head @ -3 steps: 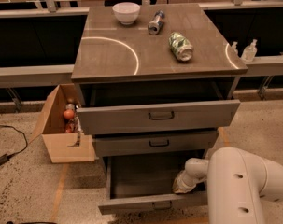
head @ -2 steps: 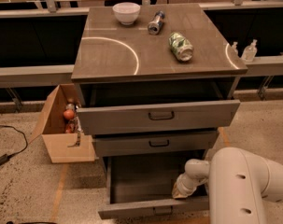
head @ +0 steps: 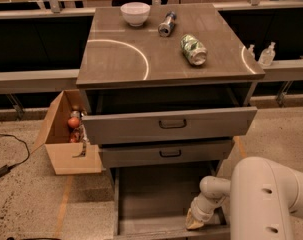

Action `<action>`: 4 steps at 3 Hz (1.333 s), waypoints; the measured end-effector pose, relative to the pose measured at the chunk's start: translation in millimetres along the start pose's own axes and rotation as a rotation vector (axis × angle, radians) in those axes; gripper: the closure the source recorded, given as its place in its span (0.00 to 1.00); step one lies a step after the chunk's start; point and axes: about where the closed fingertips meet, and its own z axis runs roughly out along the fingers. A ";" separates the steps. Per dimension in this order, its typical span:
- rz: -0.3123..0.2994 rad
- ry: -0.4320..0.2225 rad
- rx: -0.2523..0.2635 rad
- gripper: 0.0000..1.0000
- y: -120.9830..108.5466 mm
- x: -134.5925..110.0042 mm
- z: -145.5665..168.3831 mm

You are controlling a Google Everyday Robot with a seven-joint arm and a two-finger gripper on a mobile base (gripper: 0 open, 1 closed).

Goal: Open bottom drawer

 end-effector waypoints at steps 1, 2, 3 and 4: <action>0.059 0.030 0.062 1.00 -6.0 15.3 -23.6; 0.138 0.118 0.228 1.00 -23.5 51.3 -72.9; 0.203 0.111 0.321 0.83 -38.9 52.6 -86.0; 0.202 0.110 0.317 0.59 -37.8 52.4 -84.2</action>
Offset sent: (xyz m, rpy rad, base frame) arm 0.1173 -0.1506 0.1193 -0.2872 -0.5360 -0.4237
